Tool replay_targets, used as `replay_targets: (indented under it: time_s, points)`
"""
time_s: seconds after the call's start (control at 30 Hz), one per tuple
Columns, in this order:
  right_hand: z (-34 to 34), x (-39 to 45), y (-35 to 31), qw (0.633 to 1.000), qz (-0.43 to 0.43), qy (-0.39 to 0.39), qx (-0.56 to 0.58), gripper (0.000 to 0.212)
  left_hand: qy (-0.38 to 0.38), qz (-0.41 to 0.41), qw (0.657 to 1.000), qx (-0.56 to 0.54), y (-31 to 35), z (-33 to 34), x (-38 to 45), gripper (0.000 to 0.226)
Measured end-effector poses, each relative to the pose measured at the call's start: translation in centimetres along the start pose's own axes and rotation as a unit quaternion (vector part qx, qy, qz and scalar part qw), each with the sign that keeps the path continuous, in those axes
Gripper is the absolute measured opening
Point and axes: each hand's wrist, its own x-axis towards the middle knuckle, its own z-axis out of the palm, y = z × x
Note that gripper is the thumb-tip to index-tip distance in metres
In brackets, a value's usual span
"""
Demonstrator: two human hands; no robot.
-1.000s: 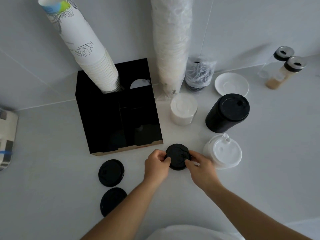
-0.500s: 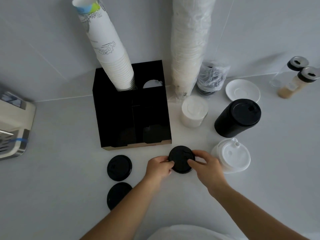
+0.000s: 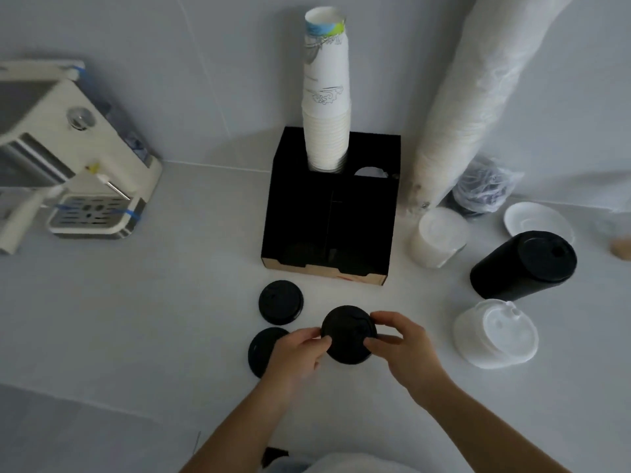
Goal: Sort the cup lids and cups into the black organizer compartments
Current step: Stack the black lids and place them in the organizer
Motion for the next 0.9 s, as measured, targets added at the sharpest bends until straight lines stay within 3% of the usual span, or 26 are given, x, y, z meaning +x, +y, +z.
replay_targets:
  time_s: [0.13, 0.23, 0.43, 0.73, 0.9]
  points:
    - [1.5, -0.6, 0.1, 0.999, -0.011, -0.042, -0.014, 0.039, 0.007, 0.026, 1.000, -0.015, -1.2, -2.5, -1.2, 0.017]
    - [2.8, -0.9, 0.1, 0.997, -0.012, -0.072, -0.028, 0.038, 0.026, 0.028, 0.999, -0.028, -1.9, -4.0, -2.0, 0.005]
    - [6.1, -1.4, 0.9, 0.993, -0.003, -0.110, -0.043, 0.035, 0.073, 0.041, 0.996, -0.041, -3.7, -6.9, -2.7, 0.022]
    - [10.8, -0.5, 0.7, 0.995, 0.002, -0.076, -0.066, 0.028, 0.152, 0.109, 0.981, 0.051, -4.2, -9.9, -1.1, 0.026]
    - [12.4, 0.2, 0.8, 0.997, 0.028, -0.043, -0.058, 0.028, 0.150, 0.108, 0.979, 0.085, -3.7, -10.7, 0.2, 0.009]
